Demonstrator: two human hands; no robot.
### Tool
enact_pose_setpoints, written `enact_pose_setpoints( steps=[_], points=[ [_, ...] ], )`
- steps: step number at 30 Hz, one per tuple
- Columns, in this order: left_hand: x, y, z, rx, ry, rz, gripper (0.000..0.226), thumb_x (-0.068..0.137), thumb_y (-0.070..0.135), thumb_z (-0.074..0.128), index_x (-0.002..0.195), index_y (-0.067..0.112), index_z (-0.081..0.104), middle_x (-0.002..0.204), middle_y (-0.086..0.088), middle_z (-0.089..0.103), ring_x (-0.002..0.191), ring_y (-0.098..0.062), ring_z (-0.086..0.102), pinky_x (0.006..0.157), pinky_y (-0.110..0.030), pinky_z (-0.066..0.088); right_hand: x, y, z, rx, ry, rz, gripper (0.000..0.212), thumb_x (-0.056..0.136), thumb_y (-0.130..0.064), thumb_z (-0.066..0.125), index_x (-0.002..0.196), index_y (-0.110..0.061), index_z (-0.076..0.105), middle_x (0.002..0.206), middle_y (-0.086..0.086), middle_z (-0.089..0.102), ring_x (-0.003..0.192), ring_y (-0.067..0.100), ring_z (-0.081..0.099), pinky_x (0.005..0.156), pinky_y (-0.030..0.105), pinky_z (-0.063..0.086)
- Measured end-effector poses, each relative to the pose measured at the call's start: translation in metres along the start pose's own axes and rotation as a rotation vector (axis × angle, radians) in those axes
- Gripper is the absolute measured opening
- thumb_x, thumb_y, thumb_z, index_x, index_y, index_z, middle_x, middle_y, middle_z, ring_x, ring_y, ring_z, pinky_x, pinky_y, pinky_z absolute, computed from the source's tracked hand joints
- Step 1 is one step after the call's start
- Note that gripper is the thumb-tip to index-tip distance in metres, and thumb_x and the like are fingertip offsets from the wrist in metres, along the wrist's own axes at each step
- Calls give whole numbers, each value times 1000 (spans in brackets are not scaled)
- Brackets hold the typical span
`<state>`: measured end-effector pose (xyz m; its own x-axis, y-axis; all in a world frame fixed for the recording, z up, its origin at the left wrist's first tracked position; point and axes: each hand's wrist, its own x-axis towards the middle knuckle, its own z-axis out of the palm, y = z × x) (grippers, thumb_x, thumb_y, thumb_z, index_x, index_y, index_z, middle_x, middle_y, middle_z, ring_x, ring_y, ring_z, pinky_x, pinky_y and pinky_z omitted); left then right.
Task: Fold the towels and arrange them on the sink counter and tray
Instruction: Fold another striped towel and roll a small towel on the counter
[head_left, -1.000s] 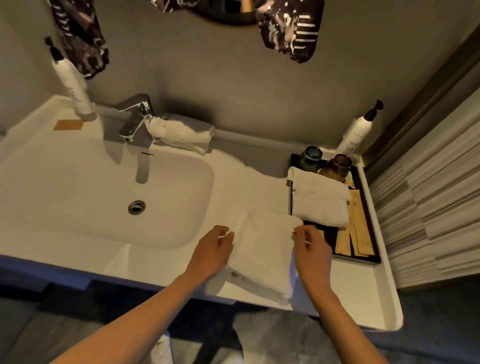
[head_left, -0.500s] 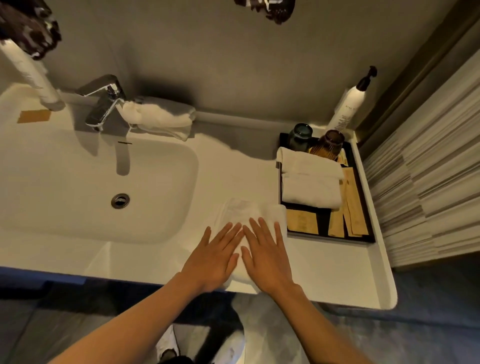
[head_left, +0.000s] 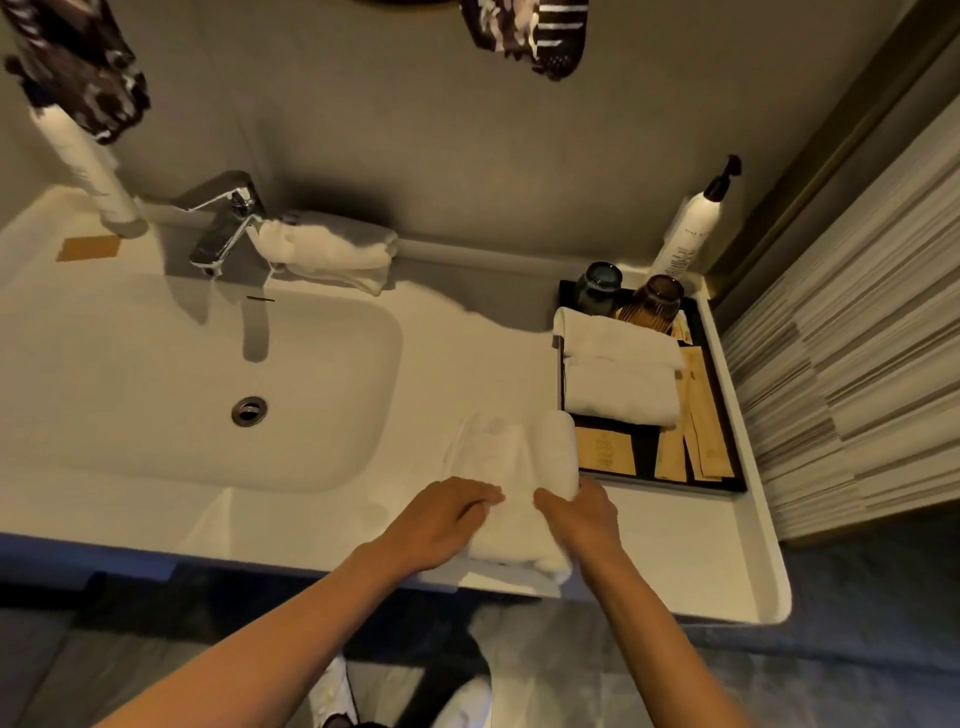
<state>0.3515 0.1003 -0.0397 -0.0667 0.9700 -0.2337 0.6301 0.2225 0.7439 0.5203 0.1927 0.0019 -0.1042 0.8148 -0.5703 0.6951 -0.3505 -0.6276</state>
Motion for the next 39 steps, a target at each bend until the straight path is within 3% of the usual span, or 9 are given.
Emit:
enact_pose_setpoints(
  steps=[4,9,12,17,20,25,31,34,39],
  points=[
    [8,14,-16,-323,12,-226,41,91,49,35,103,28,68,111,9,70,102,-14,64,99,-40,48,-17,-43,22,-390,73,-130,56,84,-36,62,130,-12,40,120,11,60,105,31,61,79,33,47],
    [23,19,-38,-828,-1,-509,66,89,69,45,127,19,63,121,2,67,111,-16,63,104,-33,44,-40,-72,84,-699,92,-331,53,90,-31,60,133,-11,35,122,10,58,104,25,62,84,36,49],
    [28,4,-48,-830,64,-620,57,95,57,50,119,8,67,115,-10,71,104,-23,66,100,-38,49,-51,-71,109,-661,69,-386,58,87,-31,63,135,-11,36,125,11,51,106,25,58,89,36,49],
    [29,-8,-59,-431,91,-545,56,95,57,51,119,8,65,114,-11,70,99,-26,67,85,-35,55,-53,-40,92,-638,123,-681,40,99,-42,33,113,-16,59,111,7,60,97,21,55,84,34,49],
    [30,-10,-51,-445,49,-554,60,90,61,55,117,8,64,111,-13,71,92,-27,70,80,-38,60,-44,-25,74,-575,144,-605,44,97,-54,33,101,-21,61,104,0,62,92,16,55,79,31,49],
    [37,4,-56,-9,89,-514,64,88,72,45,87,11,65,82,-5,68,76,-23,65,65,-33,51,-53,-24,69,-341,35,-422,60,65,-78,60,96,-29,45,96,-9,49,89,10,53,75,26,51],
    [21,31,-57,-846,-209,-654,63,86,59,64,114,3,64,96,-14,72,78,-23,71,66,-31,60,-41,-11,58,-245,57,-345,67,73,-57,71,117,-18,41,108,1,43,99,18,53,84,40,54],
    [18,30,-44,-1128,-103,-709,38,97,36,59,107,0,61,92,-17,66,84,-28,68,77,-38,63,-26,-10,48,-119,90,-292,54,75,-40,73,115,-16,45,107,5,49,96,23,58,79,42,57],
    [13,45,-21,-949,28,-688,17,92,4,58,104,-5,67,89,-19,71,77,-26,72,76,-36,63,-12,4,27,-77,90,-159,62,78,-33,76,128,-10,47,117,13,56,102,27,57,77,30,43]
  ],
)
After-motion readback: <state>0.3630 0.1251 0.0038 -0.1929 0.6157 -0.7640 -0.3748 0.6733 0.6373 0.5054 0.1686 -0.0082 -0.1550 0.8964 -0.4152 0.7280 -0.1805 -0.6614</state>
